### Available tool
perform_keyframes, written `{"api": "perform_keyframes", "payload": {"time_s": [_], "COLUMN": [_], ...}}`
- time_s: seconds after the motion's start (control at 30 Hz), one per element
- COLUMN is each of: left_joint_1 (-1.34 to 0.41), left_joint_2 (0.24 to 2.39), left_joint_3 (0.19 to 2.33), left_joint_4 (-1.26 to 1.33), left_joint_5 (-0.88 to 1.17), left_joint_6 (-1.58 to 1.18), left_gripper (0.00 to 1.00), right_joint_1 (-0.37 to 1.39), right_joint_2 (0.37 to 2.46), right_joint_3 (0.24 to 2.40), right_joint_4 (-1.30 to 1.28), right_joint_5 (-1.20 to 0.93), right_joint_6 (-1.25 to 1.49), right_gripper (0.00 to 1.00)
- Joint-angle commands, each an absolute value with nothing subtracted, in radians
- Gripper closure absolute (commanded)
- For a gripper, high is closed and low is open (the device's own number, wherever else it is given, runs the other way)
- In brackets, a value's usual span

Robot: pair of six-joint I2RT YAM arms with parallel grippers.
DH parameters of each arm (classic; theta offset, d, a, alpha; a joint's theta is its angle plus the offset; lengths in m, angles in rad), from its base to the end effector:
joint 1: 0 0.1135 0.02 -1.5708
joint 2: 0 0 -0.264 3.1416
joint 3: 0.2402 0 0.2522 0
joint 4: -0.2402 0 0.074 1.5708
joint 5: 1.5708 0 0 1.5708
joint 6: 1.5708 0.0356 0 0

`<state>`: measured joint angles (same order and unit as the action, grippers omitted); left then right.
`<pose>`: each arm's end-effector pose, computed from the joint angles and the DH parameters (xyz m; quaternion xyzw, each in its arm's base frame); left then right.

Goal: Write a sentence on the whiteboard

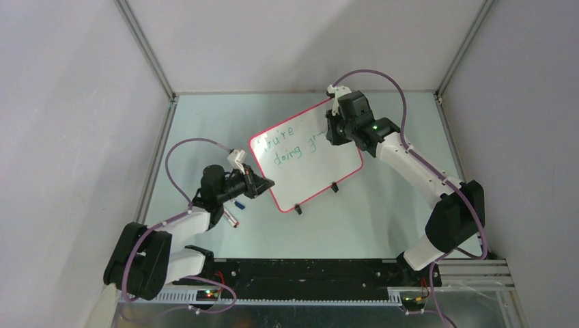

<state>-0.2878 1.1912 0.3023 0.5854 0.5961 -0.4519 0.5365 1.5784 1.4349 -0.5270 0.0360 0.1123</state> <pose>0.2071 -0.0821 0.1754 0.1102 0.7820 -0.4252 0.4422 0.3091 0.1823 0.3338 -0.1818 0.8817 0.1233 0.4175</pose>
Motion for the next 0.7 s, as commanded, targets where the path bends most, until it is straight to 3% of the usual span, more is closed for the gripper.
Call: {"api": "perform_keyframes", "payload": {"time_s": [0.0, 0.67], "left_joint_1": [-0.278, -0.278], "left_joint_2": [1.212, 1.209], "left_joint_3": [0.312, 0.312], "left_joint_4": [0.521, 0.519], "left_joint_5": [0.483, 0.482], "left_joint_6": [-0.351, -0.351], "left_gripper": [0.98, 0.98], "right_joint_1": [0.541, 0.555], "right_joint_2": [1.589, 1.6], "right_joint_3": [1.483, 1.506], "right_joint_4": [-0.492, -0.498], "right_joint_5": [0.024, 0.023], "right_joint_6": [0.119, 0.113], "right_gripper": [1.0, 1.0]}}
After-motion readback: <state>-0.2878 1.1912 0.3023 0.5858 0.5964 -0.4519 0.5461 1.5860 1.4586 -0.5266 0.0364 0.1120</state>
